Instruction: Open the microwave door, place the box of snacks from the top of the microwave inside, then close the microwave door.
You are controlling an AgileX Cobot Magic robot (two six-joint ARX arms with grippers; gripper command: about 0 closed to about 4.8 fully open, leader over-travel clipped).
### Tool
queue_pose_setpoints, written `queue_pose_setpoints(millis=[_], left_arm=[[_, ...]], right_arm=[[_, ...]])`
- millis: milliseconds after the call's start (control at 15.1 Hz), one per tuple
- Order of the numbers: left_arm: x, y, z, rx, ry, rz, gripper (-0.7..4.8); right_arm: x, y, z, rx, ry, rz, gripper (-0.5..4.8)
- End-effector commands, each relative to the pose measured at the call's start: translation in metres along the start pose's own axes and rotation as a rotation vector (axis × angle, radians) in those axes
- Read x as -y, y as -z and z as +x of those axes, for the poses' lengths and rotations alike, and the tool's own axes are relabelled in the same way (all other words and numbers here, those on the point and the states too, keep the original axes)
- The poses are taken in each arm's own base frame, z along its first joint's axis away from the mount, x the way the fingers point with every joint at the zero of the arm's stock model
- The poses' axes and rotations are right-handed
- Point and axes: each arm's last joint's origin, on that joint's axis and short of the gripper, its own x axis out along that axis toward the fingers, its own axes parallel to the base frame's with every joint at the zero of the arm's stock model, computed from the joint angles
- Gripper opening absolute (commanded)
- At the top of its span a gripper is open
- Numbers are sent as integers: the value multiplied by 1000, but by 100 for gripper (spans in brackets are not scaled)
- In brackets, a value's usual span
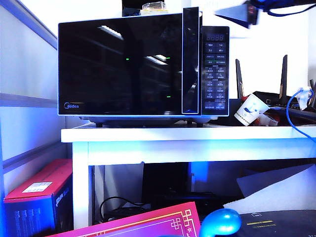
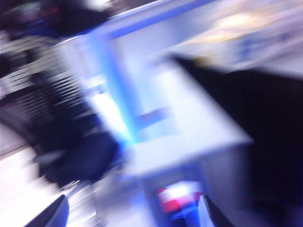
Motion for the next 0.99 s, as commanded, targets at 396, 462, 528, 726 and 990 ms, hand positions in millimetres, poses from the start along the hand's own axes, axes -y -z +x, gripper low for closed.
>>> queue_pose_setpoints(millis=[396,462,528,726,990], left_arm=[[1,-4,-2,28,7,13,-6],[1,-4,-2,28,8,13,-6],[1,-4,-2,28,10,13,-6],[1,-4,-2,29,10,13,-6],[1,-4,-2,29,10,13,-6]], right_arm=[[21,16,31,105,516,-222,301],[21,19,37,99,520,-221,301],[20,22,43,88,528,-238,300],[17,24,51,87,531,-238,300],[13,26,56,72,467,-244,300]])
